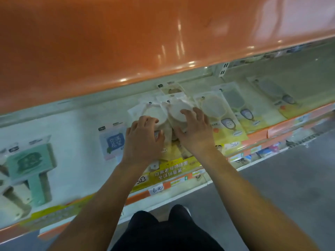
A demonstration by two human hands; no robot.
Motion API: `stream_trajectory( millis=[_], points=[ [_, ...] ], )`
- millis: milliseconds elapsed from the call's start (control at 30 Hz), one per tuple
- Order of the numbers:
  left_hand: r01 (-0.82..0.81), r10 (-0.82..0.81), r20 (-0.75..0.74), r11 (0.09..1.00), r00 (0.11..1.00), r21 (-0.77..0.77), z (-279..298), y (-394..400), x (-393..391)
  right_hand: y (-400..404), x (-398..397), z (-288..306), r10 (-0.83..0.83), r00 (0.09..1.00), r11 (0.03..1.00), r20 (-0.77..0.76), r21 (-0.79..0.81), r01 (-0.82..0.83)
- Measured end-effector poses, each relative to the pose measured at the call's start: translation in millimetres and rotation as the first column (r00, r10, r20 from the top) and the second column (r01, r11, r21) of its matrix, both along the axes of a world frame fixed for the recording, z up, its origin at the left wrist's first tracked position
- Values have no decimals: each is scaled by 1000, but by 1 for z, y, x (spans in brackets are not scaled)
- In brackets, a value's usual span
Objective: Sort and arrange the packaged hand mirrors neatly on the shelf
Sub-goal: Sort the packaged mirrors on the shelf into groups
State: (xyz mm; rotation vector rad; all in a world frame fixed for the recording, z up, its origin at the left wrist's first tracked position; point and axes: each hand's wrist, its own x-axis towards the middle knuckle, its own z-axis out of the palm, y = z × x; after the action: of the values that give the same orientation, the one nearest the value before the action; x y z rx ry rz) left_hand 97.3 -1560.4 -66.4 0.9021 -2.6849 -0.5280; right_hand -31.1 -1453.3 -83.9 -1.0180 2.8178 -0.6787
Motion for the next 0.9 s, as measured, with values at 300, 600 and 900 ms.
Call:
stream_trajectory(
  millis=[300, 600, 900],
  points=[
    [-141, 142, 36, 990, 989, -20, -1, 7, -13, -21, -34, -18, 125, 990, 977, 70, 166, -135],
    [-245, 246, 32, 969, 969, -27, 4, 27, -27, -13, -37, -13, 283, 958, 955, 34, 78, -285],
    [-310, 310, -24, 950, 951, -27, 6, 43, -20, -8, -51, 2, 383, 923, 924, 25, 8, -383]
  ],
)
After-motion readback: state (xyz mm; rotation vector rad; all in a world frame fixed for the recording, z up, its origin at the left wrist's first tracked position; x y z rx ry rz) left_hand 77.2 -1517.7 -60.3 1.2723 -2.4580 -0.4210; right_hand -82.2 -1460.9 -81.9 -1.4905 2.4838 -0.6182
